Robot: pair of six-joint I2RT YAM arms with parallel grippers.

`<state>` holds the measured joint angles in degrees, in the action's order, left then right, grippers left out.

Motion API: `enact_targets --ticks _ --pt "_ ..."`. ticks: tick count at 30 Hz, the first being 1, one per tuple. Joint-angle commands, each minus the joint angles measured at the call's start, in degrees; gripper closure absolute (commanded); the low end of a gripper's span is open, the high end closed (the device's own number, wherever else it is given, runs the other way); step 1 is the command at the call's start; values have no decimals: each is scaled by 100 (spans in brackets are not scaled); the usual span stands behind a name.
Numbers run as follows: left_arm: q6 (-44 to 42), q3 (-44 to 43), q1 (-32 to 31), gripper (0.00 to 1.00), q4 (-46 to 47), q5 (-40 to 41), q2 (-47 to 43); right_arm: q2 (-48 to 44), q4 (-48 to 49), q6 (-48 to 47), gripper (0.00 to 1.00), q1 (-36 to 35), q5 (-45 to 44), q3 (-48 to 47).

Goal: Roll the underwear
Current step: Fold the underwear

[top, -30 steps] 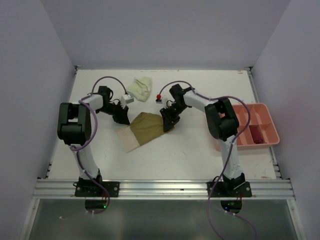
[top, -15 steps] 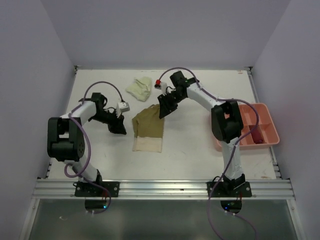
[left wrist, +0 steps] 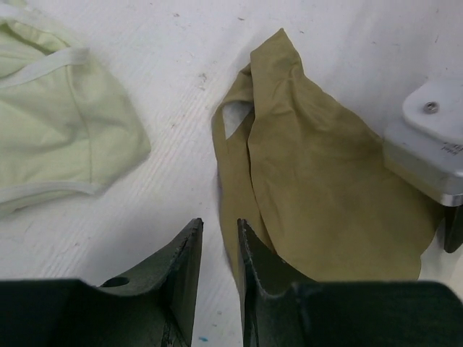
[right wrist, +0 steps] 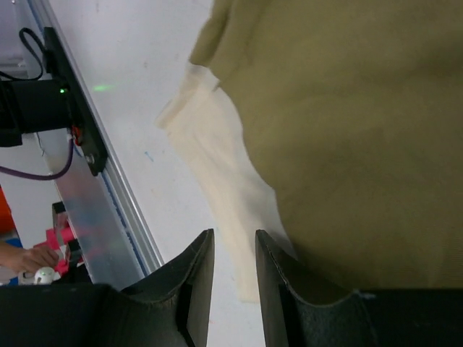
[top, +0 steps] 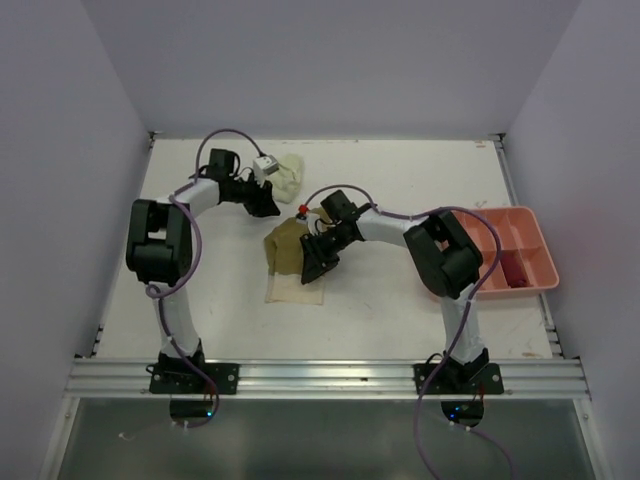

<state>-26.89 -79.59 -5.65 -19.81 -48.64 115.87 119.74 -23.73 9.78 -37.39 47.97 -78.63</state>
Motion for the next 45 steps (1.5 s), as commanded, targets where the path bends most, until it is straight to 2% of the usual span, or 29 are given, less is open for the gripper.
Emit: enact_targets --ticks 1,6,13,19,21,22,24,26,27,29,30,32,33,34,36,38,39,42,45 --pt "685 49 -164 71 733 21 110 110 89 -35 67 47 -32 76" --pt "222 496 -270 75 156 258 32 172 -1210 -933 68 266 -296 -214" --pt "-500 1674 -252 76 -531 619 -951 242 -2477 -2523 69 750 -841 -662" --pt "-1098 2430 -279 79 -1357 382 -1610 803 -3743 -4219 71 1093 -1395 -1829" --pt "-1544 2588 -288 77 -1856 94 -1813 971 -4094 -4484 71 1215 -1413 -2549" --pt "-1703 2650 -305 72 -1999 14 -1901 1050 -4209 -4528 70 1242 -1300 -2796" --pt "-2194 2869 -305 69 -2227 -162 -2321 1104 -4324 -4442 70 1260 -1115 -3342" --pt "-2460 3045 -305 61 -2194 -172 -2735 964 -4307 -4293 69 1260 -765 -3501" --pt "-2626 3142 -305 59 -1985 -94 -3224 885 -4238 -4100 68 1260 -606 -3458" --pt "-3012 3379 -305 54 -1773 47 -3727 683 -4106 -3889 66 1251 -219 -3100" --pt "-3467 3467 -305 52 -1450 196 -4200 464 -3853 -3591 66 1234 78 -2932" --pt "-3900 3808 -323 42 -983 276 -4563 217 -3544 -3283 65 1181 309 -2432" --pt "-4564 3880 -340 38 -754 268 -4652 7 -3003 -2785 64 1085 327 -2264" --pt "-4927 3925 -392 33 -726 250 -4644 -56 -2684 -2510 63 1032 328 -2105" --pt "-5725 3768 -480 32 -821 250 -4269 -100 -1878 -1774 62 892 328 -1832" --pt "-6063 3365 -639 29 -1041 224 -3890 -4 -1087 -1218 62 812 135 -1709" --pt "-6334 3267 -700 26 -1286 206 -3566 49 -838 -632 63 803 152 -1673" --pt "-6433 3248 -937 23 -1105 311 -3230 356 -327 -22 66 698 55 -1673" --pt "-6276 3476 -1341 23 -623 452 -3194 611 -159 120 66 566 -120 -1708"
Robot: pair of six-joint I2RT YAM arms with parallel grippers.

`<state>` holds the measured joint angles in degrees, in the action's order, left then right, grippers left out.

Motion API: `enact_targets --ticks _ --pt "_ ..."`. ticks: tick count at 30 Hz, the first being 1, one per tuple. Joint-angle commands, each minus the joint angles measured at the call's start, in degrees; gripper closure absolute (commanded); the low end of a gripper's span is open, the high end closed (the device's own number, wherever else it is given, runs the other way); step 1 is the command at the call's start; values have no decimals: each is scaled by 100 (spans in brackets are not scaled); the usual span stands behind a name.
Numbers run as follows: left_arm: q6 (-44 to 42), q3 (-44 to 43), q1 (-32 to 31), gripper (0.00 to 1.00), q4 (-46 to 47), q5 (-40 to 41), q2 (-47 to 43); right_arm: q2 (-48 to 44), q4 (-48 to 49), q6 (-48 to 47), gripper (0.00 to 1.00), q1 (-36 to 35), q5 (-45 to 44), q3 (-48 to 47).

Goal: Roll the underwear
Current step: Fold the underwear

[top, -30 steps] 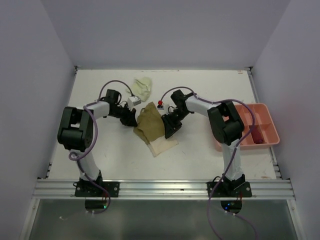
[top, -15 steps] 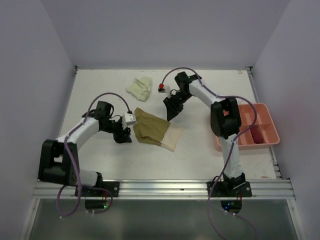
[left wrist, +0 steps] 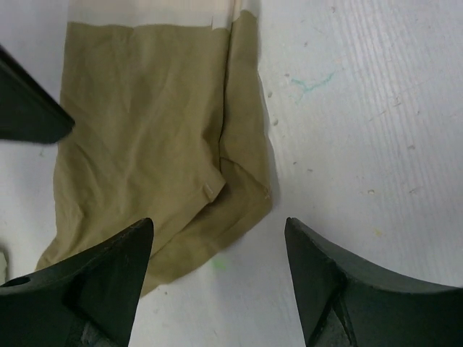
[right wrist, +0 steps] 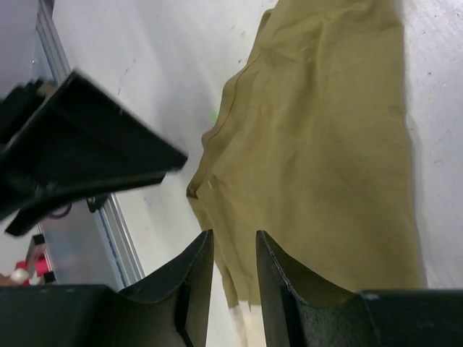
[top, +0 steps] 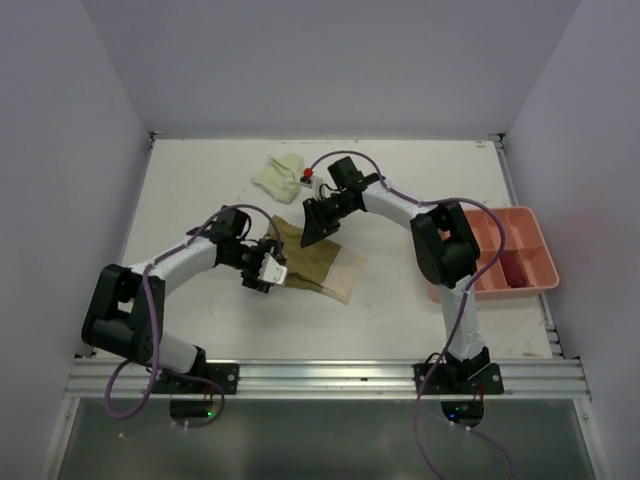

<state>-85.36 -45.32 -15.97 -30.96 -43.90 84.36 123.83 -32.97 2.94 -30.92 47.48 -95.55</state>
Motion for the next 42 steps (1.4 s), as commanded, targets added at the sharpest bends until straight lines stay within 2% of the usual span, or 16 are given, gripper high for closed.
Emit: enact_targets --ticks 1,8,14,17,18,20,26,35,37,42 --pt "-411 58 -380 23 503 -22 -16 272 809 813 66 -107 -107 18" --pt "36 322 -688 27 801 320 264 651 766 639 66 -380 -169 124" --pt "256 260 -715 38 845 611 529 783 573 225 66 -450 -213 326" --pt "362 339 -759 46 943 637 512 809 433 67 66 -477 -239 335" --pt "328 366 -802 51 908 637 468 809 414 14 66 -485 -248 344" --pt "179 462 -838 55 864 637 276 801 397 -21 66 -485 -248 379" --pt "36 1078 -961 50 916 619 -331 827 353 -100 66 -512 -126 414" --pt "705 885 -1119 57 1294 830 -7 765 344 -223 66 -670 -38 660" --pt "661 876 -1137 60 1233 813 19 748 370 -224 67 -679 -29 730" --pt "249 806 -1146 84 610 515 -77 722 291 -250 66 -679 -3 766"
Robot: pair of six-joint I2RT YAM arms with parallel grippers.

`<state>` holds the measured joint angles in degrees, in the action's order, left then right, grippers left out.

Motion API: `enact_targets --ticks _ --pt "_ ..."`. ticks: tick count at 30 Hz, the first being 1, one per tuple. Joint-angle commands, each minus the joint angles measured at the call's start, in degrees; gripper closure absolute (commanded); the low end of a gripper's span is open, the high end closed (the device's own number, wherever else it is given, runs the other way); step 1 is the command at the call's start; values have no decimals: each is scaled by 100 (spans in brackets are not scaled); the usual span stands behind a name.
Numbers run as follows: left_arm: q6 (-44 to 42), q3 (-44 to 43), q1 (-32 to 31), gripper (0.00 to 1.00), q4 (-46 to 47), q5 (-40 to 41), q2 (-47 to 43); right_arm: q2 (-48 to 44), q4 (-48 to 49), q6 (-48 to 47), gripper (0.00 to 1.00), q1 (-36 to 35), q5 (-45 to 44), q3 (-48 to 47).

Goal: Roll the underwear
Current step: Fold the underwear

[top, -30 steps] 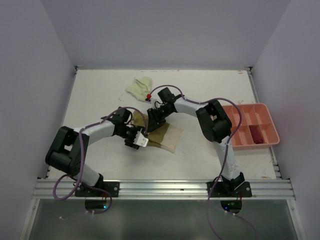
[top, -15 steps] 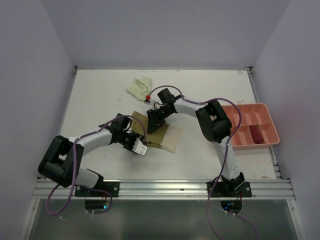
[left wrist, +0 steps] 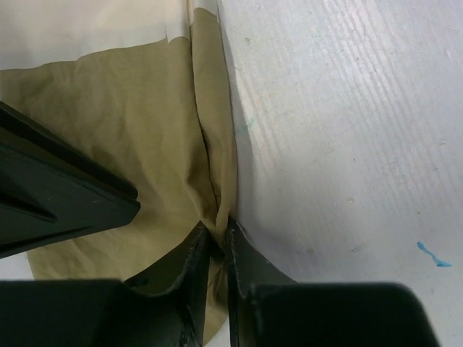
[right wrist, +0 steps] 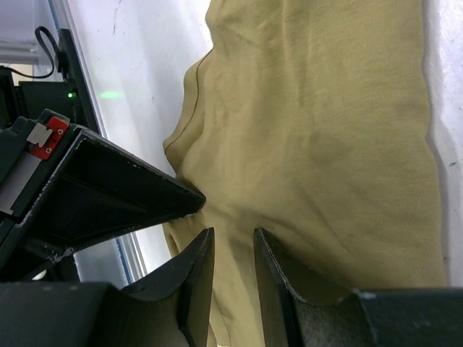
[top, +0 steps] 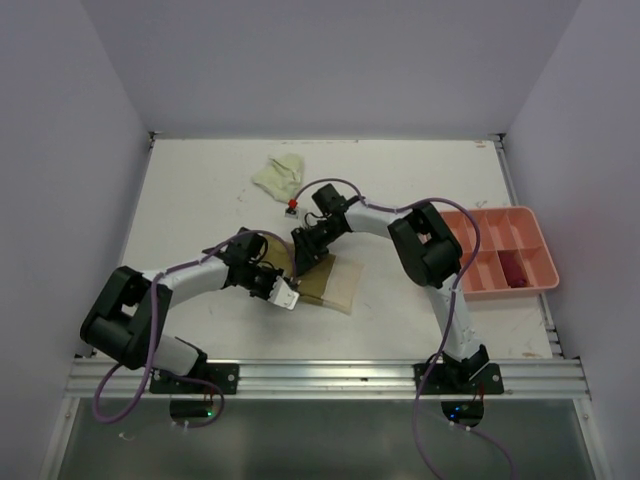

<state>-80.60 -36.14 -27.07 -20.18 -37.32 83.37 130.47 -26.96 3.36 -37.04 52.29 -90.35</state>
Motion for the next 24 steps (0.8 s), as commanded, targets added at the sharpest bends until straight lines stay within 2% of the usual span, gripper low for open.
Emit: enact_targets --ticks 1,6,11,16,20,24 --pt "-341 -147 -35 87 -773 -214 -14 48 -319 -292 66 -76 -457 272" --pt "-632 -542 -35 99 -1909 -679 -84 -118 -450 -485 67 -155 -352 482" --pt "-659 -824 -27 100 -2884 -882 -120 -399 -547 -581 67 -462 -159 834" --pt "-449 -912 -105 100 -3114 -838 -84 -558 -819 -600 67 -332 -149 432" --pt "-62 -912 -316 100 -2921 -584 -76 -707 -749 -205 66 -50 -228 62" --pt "385 -1035 -466 100 -2711 -338 -32 -673 -1004 -239 67 -23 -904 -141"
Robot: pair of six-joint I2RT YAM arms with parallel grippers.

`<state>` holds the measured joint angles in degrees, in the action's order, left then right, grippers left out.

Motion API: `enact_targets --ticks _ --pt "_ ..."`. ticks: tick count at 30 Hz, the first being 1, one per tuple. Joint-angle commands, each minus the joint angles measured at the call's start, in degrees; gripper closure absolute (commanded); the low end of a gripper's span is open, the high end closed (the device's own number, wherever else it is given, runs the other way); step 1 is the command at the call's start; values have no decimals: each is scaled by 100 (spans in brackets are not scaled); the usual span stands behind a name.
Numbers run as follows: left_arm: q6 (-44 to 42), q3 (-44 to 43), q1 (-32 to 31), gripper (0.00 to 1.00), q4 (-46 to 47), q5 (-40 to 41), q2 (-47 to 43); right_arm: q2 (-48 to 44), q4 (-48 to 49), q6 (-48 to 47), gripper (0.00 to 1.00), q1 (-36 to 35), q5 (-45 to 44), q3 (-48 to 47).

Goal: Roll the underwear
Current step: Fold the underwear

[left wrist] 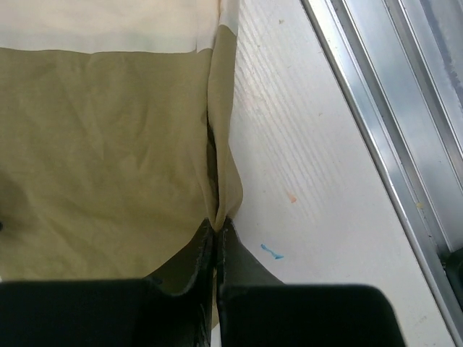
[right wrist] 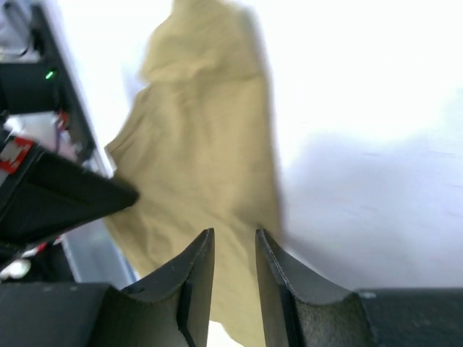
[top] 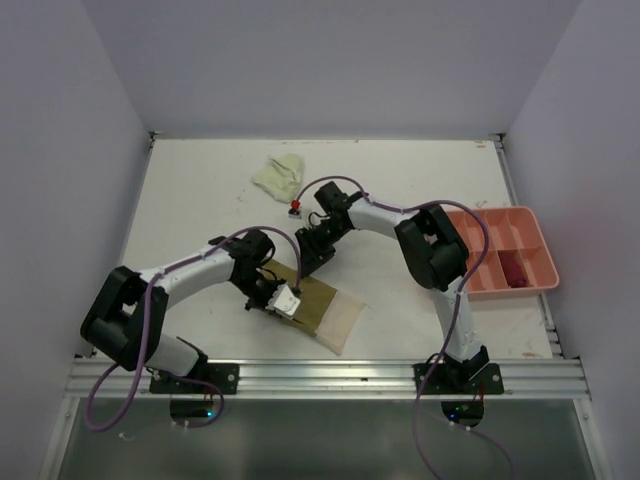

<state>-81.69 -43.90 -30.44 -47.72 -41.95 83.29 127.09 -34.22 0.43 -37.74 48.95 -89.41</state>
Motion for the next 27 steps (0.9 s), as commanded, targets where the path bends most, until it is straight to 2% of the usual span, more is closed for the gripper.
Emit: enact_targets --ticks 1,11,27 --pt "574 -294 -155 100 79 178 -6 -308 -331 19 67 47 -623 -218" --pt "1155 -1287 -226 100 -193 311 662 88 -551 -332 67 -155 -491 -218" --pt "1278 -1841 -226 100 202 592 1093 106 -656 -622 69 -146 -386 -190"
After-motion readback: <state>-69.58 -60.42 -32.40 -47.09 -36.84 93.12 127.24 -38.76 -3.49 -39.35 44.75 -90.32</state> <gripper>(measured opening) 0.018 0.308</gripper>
